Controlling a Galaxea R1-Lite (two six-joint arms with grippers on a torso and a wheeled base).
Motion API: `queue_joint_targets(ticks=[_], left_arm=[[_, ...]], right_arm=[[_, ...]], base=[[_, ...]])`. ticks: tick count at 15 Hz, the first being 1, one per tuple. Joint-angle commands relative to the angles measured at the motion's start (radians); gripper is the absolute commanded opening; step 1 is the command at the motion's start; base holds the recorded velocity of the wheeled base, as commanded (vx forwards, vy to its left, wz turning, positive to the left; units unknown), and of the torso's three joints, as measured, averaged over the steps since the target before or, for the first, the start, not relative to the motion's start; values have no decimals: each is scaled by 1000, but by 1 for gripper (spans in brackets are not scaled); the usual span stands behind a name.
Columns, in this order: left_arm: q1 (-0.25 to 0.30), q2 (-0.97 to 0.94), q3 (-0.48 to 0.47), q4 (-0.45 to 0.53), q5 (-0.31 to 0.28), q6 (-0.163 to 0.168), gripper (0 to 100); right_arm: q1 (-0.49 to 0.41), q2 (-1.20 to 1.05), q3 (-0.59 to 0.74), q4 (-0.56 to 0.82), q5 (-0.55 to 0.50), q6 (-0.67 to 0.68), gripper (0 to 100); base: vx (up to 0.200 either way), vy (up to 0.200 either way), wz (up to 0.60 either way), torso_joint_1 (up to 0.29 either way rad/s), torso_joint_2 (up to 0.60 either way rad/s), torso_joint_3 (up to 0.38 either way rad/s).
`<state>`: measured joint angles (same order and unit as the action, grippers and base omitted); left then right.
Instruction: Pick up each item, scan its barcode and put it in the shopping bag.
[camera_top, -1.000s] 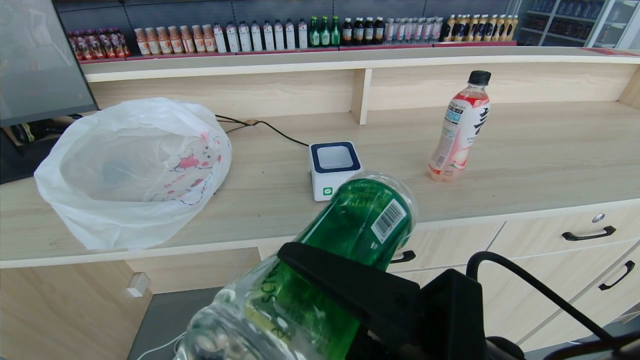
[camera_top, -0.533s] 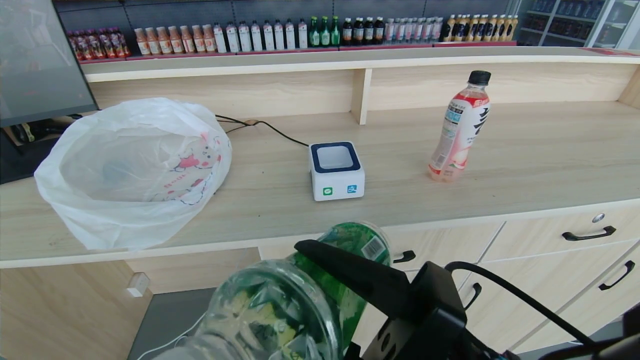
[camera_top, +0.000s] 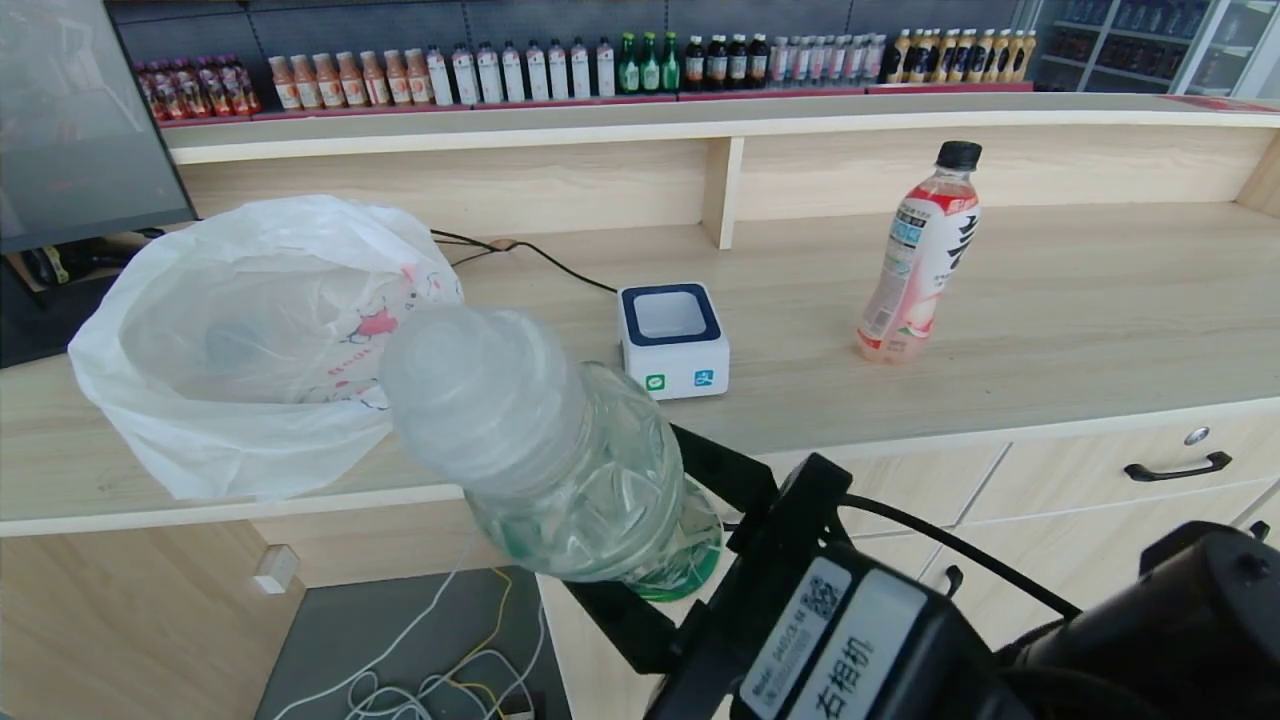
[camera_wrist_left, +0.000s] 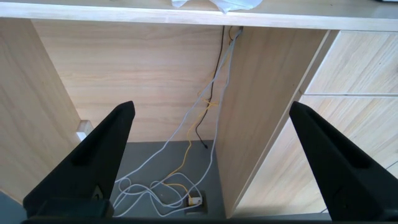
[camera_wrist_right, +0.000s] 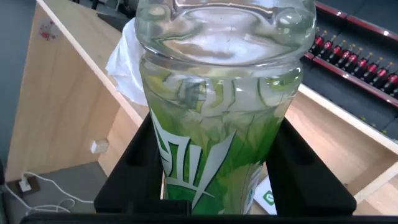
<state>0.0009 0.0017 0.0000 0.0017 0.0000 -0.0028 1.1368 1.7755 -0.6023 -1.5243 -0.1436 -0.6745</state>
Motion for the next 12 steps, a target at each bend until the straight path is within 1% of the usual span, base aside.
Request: queue_joint_targets(ticks=[1, 2, 3, 4, 5, 6, 7, 8, 9, 10, 11, 12], left_arm=[[-1, 0, 0, 0, 0, 0, 100], [1, 0, 0, 0, 0, 0, 100], [1, 0, 0, 0, 0, 0, 100], [1, 0, 0, 0, 0, 0, 100], [1, 0, 0, 0, 0, 0, 100], [1, 0, 0, 0, 0, 0, 100], [1, 0, 0, 0, 0, 0, 100], [1, 0, 0, 0, 0, 0, 100], [1, 0, 0, 0, 0, 0, 100], [1, 0, 0, 0, 0, 0, 100], [1, 0, 0, 0, 0, 0, 100], [1, 0, 0, 0, 0, 0, 100]], right_arm=[[-25, 55, -116, 10, -5, 102, 0], [-40, 51, -157, 30, -22, 116, 0], [-89, 15, -257, 145, -142, 121, 0], [-106, -5, -294, 256, -171, 135, 0], [-115, -42, -312, 314, -169, 164, 0], [-146, -84, -313, 381, -168, 191, 0], [-167, -134, -292, 447, -152, 210, 0], [-169, -209, -254, 503, -120, 233, 0], [-195, -251, -270, 619, -113, 246, 0], [-223, -255, -307, 670, -96, 269, 0], [-250, -255, -320, 671, -56, 276, 0], [-273, -260, -320, 673, -37, 276, 0]], base=[[0, 0, 0, 0, 0, 0], [0, 0, 0, 0, 0, 0], [0, 0, 0, 0, 0, 0], [0, 0, 0, 0, 0, 0], [0, 0, 0, 0, 0, 0], [0, 0, 0, 0, 0, 0], [0, 0, 0, 0, 0, 0], [0, 0, 0, 0, 0, 0], [0, 0, 0, 0, 0, 0], [0, 0, 0, 0, 0, 0], [0, 0, 0, 0, 0, 0], [0, 0, 0, 0, 0, 0]])
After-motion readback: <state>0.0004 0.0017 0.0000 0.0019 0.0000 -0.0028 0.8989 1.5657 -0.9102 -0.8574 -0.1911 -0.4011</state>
